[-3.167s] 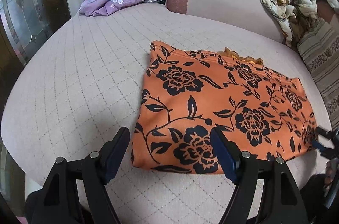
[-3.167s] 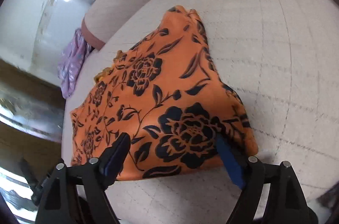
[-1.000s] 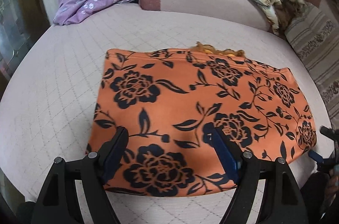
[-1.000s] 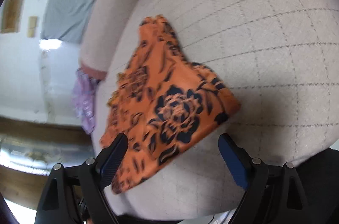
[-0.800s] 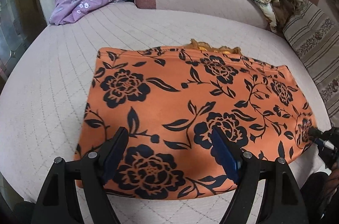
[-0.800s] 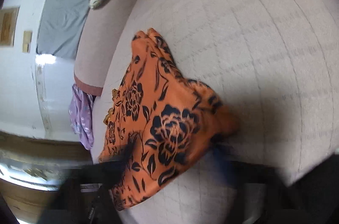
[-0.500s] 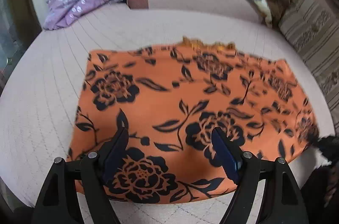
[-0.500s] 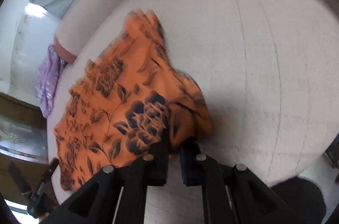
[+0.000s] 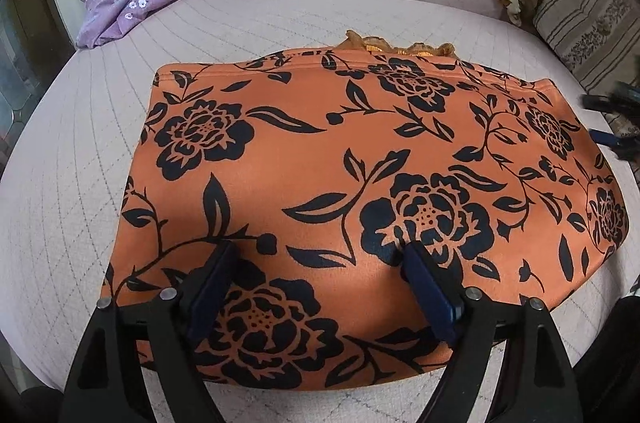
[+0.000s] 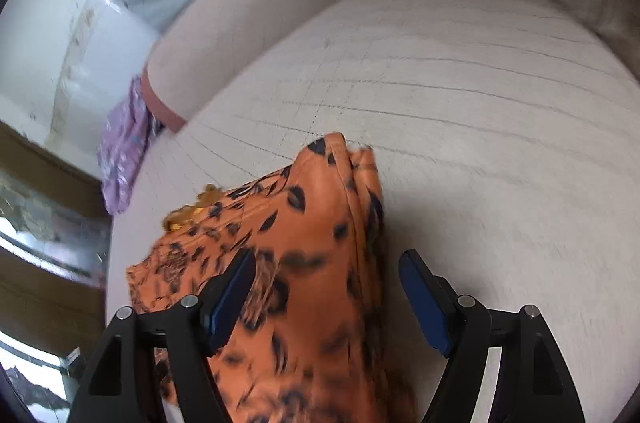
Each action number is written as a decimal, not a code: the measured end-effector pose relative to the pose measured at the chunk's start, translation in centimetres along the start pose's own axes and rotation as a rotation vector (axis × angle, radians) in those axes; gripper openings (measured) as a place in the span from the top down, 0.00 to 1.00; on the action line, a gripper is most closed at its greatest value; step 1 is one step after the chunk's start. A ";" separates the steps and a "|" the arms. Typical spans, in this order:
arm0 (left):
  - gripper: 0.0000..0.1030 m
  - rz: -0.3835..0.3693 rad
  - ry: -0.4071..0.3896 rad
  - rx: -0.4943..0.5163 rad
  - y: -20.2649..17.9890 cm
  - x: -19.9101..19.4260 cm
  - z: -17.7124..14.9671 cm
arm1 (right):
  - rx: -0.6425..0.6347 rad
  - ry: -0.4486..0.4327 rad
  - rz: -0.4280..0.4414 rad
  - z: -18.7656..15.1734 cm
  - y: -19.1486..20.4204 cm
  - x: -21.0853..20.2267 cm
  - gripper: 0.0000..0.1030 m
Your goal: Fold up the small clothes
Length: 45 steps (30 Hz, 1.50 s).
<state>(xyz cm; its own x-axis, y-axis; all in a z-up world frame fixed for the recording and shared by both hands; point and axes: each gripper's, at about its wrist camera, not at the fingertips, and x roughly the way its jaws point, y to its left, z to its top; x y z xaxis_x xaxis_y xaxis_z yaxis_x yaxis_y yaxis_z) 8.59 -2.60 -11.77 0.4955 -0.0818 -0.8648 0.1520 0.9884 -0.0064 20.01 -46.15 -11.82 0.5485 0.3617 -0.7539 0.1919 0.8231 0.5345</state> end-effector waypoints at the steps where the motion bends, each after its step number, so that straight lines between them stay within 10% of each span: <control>1: 0.17 -0.001 0.001 0.001 0.0 0.1 -0.1 | -0.001 0.015 -0.008 0.3 -0.3 0.9 0.35; 3: 0.16 -0.001 0.001 0.006 0.0 0.1 -0.1 | 0.001 0.081 0.010 0.9 -0.5 3.0 0.81; 9: 0.15 -0.001 0.002 0.008 -0.2 0.4 0.2 | 0.111 0.003 -0.089 0.5 -3.1 1.9 0.84; 12: 0.15 -0.001 0.004 0.002 -0.2 0.4 0.2 | 0.000 -0.013 -0.158 -0.2 -1.0 0.9 0.73; 15: 0.15 0.003 0.008 0.007 -0.2 0.3 0.0 | -0.013 -0.086 -0.215 -0.6 0.5 -1.6 0.26; 19: 0.15 0.003 0.012 0.008 -0.3 0.3 -0.1 | -0.088 -0.161 -0.114 -2.8 4.3 -4.9 0.26; 23: 0.15 0.001 0.016 0.010 -0.2 0.2 -0.3 | -0.100 -0.014 0.115 -5.8 5.6 -3.0 0.27; 26: 0.15 -0.014 0.030 0.006 0.2 -0.4 -0.4 | 0.019 0.040 -0.024 -6.6 1.4 -0.1 0.38; 33: 0.15 -0.009 0.033 -0.044 1.6 -0.5 -0.7 | -0.024 -0.023 0.155 -8.4 4.1 -3.5 0.23; 35: 0.15 -0.014 0.037 -0.030 1.5 -0.7 -0.6 | 0.016 0.043 0.035 -9.3 1.6 -0.7 0.30; 41: 0.15 0.000 -0.004 -0.074 4.1 -3.1 -1.6 | -0.006 0.004 0.027 -9.6 1.4 -1.3 0.33; 45: 0.14 0.152 0.070 -0.074 7.3 -2.1 -3.3 | 0.008 -0.009 0.050 -9.5 0.9 -1.2 0.32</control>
<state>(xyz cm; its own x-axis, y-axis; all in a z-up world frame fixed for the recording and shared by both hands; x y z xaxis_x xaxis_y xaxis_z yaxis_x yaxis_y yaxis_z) 5.86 5.17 -11.62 0.4467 0.0755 -0.8915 0.0152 0.9956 0.0919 11.78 -41.65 -14.09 0.5649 0.3981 -0.7228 0.1706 0.8007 0.5743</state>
